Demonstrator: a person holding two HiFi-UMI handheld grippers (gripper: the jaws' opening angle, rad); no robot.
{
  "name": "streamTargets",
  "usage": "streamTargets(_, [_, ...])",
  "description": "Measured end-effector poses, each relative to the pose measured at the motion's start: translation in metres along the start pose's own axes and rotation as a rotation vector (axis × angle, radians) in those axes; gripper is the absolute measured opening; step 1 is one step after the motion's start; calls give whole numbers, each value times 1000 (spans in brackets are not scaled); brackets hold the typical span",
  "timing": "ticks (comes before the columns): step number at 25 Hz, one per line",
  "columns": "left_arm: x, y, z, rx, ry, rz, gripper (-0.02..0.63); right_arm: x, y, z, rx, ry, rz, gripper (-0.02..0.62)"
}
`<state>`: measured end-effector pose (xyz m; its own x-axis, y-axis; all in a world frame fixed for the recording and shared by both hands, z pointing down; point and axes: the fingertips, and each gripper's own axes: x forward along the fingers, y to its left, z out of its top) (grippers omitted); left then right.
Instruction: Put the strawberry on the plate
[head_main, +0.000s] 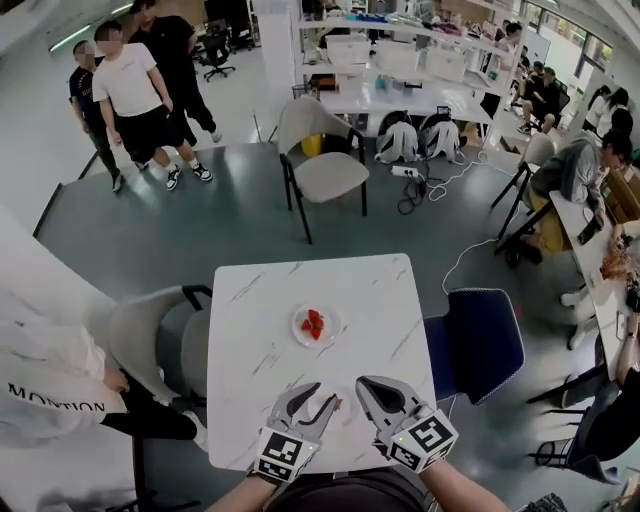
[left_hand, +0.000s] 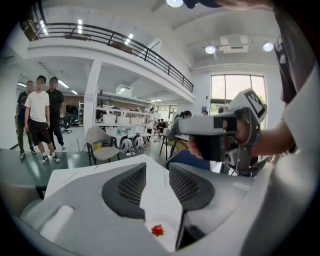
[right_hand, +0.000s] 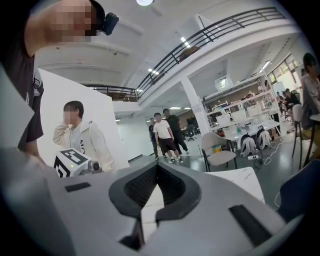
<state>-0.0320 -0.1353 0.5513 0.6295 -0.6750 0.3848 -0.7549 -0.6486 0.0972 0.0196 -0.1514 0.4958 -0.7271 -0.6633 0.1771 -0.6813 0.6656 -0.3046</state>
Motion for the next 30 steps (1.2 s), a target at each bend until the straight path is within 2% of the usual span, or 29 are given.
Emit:
streamTargets(4, [-16, 3, 43, -1, -102, 8, 138, 1, 12, 22, -31, -26, 5, 2])
streamTargets(15, [-60, -15, 130, -13, -312, -9, 137, -13, 48, 72, -89, -76, 42, 2])
streamTargets(18, [-65, -19, 143, -29, -337, -30, 137, -19, 51, 82, -92, -97, 24, 2])
streamTargets(21, [-72, -14, 150, -36, -358, 6, 127, -19, 53, 89, -98, -117, 24, 2])
streamTargets(22, [-76, -12, 151, -40, -366, 23, 60, -20, 54, 91, -101, -122, 23, 2])
streamTargets(24, [-84, -10, 154, -50, -376, 45, 11, -22, 57, 93, -104, -129, 20, 2])
streamTargets(30, [-95, -4, 158, -64, -370, 51, 9, -19, 68, 95, -118, -126, 17, 2])
